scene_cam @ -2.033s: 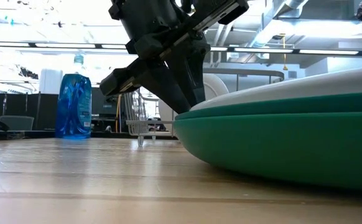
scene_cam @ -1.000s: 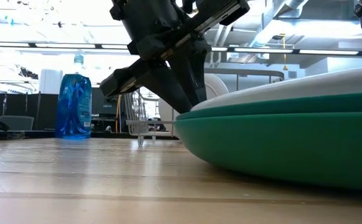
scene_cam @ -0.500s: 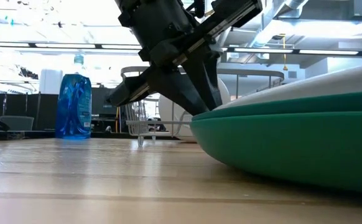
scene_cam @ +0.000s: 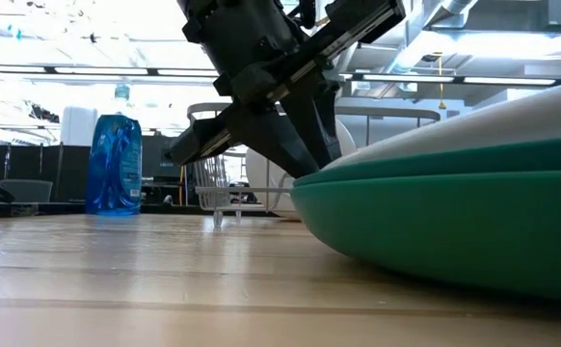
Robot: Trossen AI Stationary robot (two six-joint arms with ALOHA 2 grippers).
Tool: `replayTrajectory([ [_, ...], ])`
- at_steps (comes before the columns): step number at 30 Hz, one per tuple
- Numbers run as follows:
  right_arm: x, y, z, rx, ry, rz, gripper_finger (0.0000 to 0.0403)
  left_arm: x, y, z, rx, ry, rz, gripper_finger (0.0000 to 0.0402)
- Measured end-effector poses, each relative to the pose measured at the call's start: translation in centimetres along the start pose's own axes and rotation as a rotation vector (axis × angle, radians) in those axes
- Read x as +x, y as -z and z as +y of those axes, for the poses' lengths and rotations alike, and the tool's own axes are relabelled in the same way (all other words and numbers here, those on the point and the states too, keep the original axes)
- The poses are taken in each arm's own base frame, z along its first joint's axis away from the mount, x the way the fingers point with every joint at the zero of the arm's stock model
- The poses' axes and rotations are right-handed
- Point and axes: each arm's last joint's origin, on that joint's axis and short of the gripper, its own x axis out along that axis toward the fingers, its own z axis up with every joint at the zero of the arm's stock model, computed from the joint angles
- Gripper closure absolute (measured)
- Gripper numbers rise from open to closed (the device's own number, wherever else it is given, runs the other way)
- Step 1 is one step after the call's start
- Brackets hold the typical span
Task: Sort dishes
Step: Put the white plate in the dish rack
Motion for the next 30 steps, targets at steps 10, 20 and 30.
replayTrajectory([
  [10, -0.1, -0.2, -0.7, 0.006, 0.054, -0.047, 0.0290, 0.0, 0.0, 0.0, -0.001, 0.004, -0.001, 0.0375],
  [20, 0.5, -0.4, -0.4, -0.028, 0.056, -0.050, 0.0304, 0.1, -0.1, 0.0, -0.013, -0.002, -0.007, 0.0375],
  [30, 2.2, 0.7, 1.0, -0.132, -0.028, 0.072, 0.0347, 0.1, -0.4, 0.3, -0.056, -0.020, -0.032, 0.0375],
])
